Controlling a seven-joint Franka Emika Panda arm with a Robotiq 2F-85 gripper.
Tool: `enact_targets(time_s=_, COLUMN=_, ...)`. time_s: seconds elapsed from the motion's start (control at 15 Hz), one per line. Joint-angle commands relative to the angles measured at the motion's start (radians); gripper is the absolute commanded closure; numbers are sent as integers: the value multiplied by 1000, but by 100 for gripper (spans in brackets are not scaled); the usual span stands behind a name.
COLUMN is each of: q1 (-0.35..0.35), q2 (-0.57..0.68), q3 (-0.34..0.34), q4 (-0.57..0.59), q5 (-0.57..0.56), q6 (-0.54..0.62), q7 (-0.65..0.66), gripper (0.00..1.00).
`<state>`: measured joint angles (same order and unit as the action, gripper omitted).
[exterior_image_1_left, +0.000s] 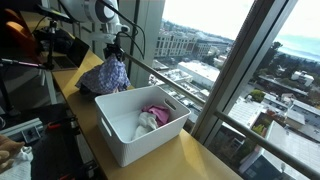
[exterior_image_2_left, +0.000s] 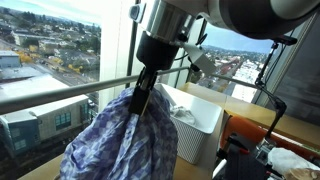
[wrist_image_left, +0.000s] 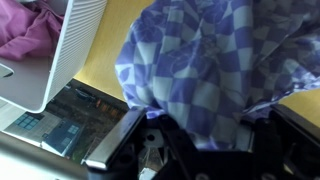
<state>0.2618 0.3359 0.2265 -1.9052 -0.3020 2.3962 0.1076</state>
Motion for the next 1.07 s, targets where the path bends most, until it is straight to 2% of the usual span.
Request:
enact_targets(time_s=0.0, q1=-1, q2=73, q3=-24, q4=75, q5=43, q6=9, q7=-55, gripper=100)
enact_targets(time_s=0.53, q1=22, q2=184, q3=-29, q4=150, q5=68, q6=-8, q7=-71, gripper=100)
enact_targets(time_s=0.8, q1=22, q2=210, q3=-32, q4=157, q5=79, q6=-13, q7=-73, gripper=93)
enact_targets(time_s=1.0, q1=26, q2=225, q3=-32, q4=159, q5=86, q6=-14, q7=-68, gripper=96)
